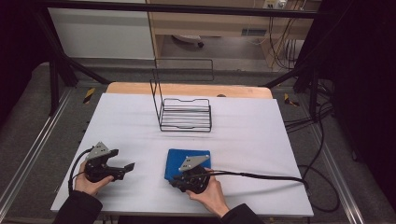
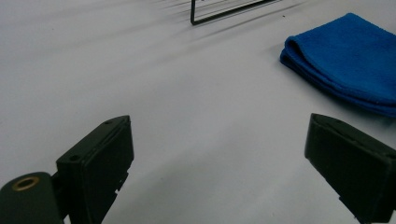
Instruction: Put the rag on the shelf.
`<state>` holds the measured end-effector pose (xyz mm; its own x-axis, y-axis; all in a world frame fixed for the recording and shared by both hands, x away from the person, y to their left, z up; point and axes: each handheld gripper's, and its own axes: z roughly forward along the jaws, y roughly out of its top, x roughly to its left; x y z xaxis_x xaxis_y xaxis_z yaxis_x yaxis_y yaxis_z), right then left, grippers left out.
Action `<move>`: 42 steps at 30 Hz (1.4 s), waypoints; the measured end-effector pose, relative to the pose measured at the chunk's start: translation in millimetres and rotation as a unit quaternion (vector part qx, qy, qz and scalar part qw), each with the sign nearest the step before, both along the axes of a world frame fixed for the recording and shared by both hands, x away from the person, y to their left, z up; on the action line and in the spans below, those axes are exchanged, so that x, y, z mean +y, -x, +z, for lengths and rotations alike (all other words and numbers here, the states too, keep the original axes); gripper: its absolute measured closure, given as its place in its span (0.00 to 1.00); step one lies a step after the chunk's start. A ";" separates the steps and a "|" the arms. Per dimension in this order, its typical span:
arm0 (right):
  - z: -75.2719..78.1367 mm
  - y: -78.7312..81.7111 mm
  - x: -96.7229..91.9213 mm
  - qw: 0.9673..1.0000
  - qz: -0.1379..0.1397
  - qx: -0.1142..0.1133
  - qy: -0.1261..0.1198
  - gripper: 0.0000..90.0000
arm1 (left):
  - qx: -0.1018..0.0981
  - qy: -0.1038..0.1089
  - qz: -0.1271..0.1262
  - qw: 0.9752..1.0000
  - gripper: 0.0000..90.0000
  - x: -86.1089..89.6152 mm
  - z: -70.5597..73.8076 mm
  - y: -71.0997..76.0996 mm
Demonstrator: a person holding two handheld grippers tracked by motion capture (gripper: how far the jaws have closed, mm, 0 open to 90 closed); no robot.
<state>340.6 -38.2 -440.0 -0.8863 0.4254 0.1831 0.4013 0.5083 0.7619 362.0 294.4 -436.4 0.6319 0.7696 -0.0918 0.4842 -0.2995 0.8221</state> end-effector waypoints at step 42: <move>4.4 -40.4 -137.2 0.984 -0.175 -0.021 -0.015 0.04 | 0.021 -0.009 -0.027 0.999 0.06 -37.9 10.7 -4.8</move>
<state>381.0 -175.4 -435.7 -0.6941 0.7004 0.1660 0.5150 0.3220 0.7944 366.8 256.6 -425.7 0.6682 0.7366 -0.1049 0.5004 -0.3406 0.7960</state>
